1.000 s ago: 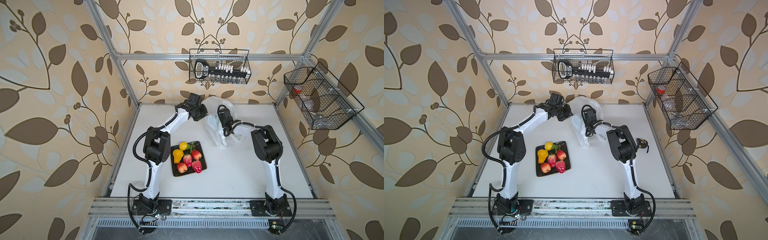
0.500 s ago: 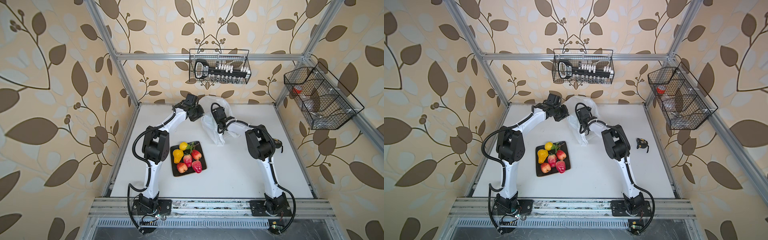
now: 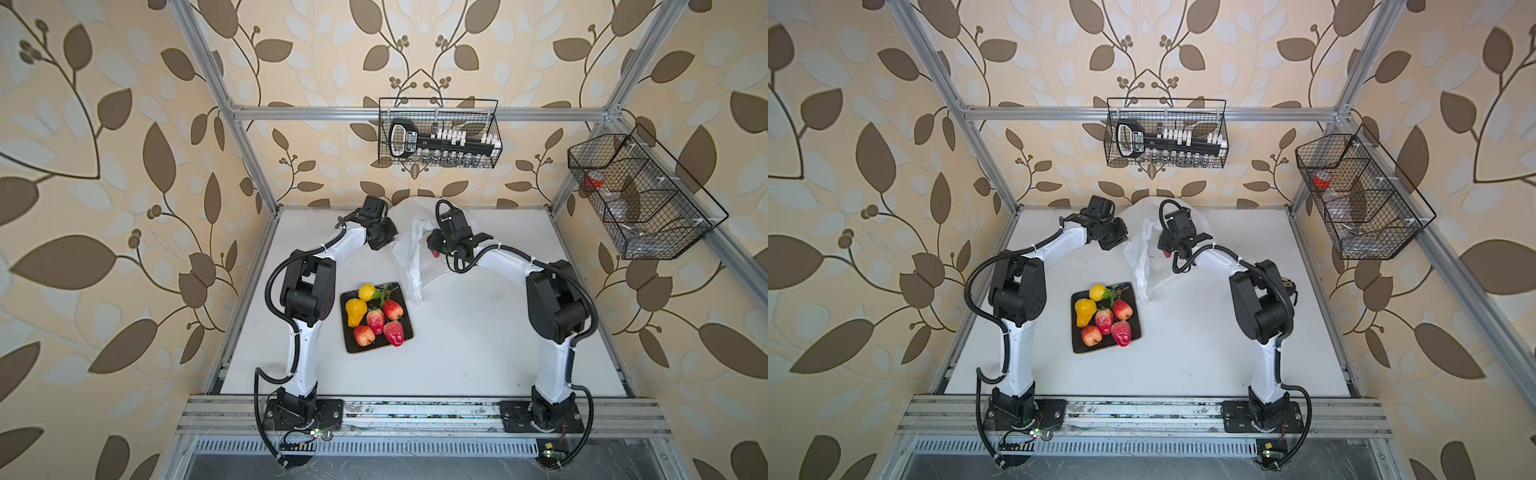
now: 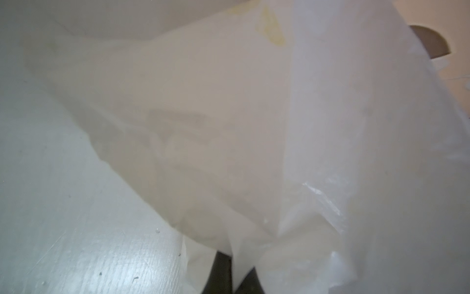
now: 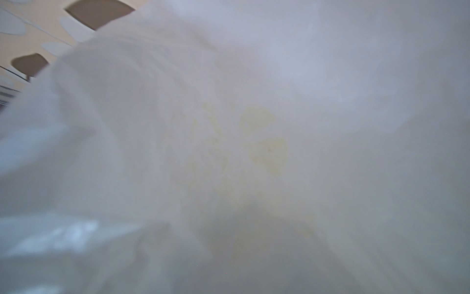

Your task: Take the fake fruits out of the plastic bag

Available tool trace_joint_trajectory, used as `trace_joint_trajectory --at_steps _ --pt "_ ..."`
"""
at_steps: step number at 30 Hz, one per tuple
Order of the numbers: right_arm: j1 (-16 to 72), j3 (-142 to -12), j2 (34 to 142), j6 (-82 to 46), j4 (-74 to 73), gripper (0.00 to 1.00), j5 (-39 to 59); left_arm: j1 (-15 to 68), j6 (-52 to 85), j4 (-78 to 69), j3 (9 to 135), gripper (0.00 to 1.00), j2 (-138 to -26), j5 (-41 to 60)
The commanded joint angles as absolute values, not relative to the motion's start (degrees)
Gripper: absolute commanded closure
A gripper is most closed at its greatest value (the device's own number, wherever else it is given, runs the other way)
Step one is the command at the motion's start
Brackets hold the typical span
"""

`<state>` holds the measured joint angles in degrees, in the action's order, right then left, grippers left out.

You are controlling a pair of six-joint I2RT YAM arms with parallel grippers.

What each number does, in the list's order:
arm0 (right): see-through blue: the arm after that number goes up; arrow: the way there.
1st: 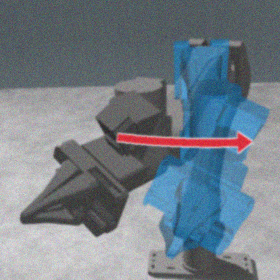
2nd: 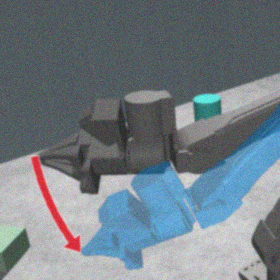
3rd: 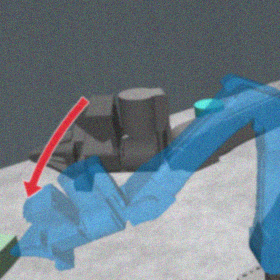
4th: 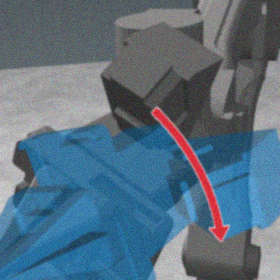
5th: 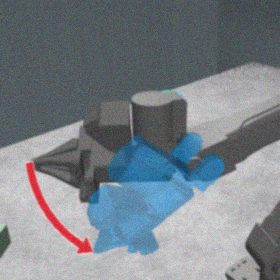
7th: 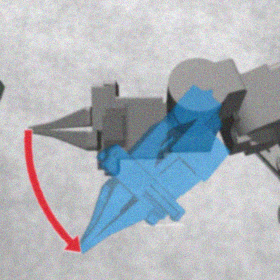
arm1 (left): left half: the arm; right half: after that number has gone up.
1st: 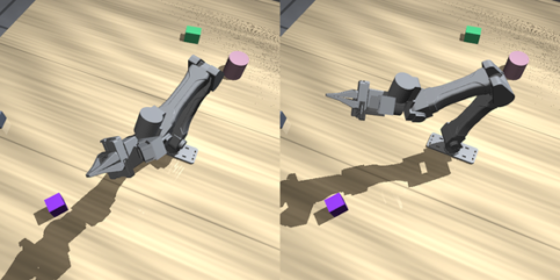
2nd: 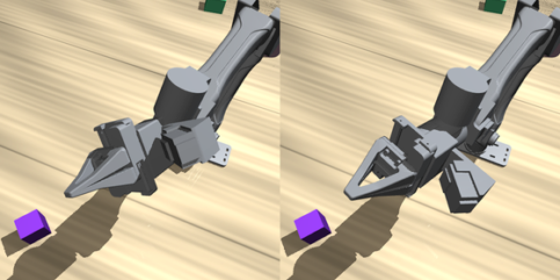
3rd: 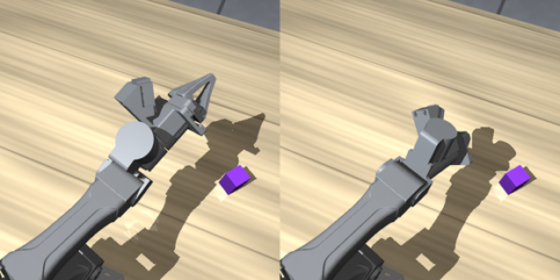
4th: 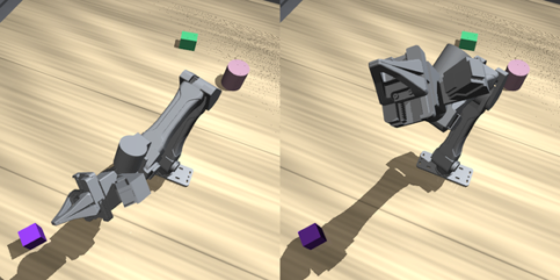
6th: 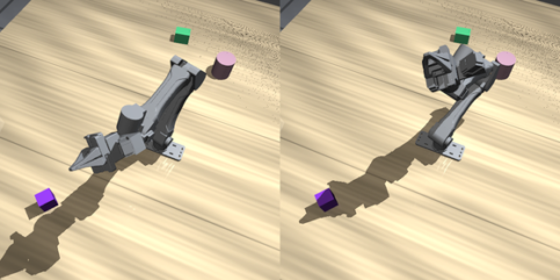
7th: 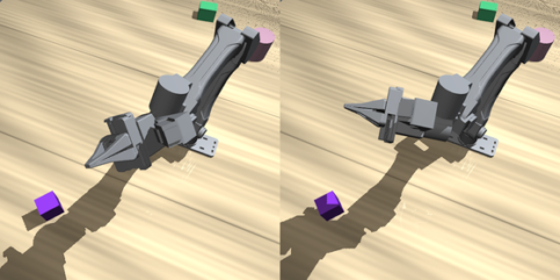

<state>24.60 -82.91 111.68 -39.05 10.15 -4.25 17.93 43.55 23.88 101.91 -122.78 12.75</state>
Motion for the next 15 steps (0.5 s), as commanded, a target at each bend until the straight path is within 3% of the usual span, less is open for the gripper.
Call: trace_joint_trajectory --at_steps 1,8,12,15 --pt "23.98 -76.83 105.83 -37.99 9.31 0.76 -1.05 17.59 42.18 21.41 103.24 1.00 -123.74 11.57" --pt "24.17 -64.17 89.38 -36.42 7.89 0.76 3.07 17.45 42.27 19.88 107.15 0.99 -128.23 12.28" --pt "24.57 -58.30 80.46 -32.84 5.97 0.76 7.48 16.88 41.97 18.75 109.78 0.74 -130.00 13.27" --pt "27.19 -55.70 75.07 -29.93 3.99 0.76 8.40 16.38 41.78 17.96 111.32 0.45 -130.68 14.45"
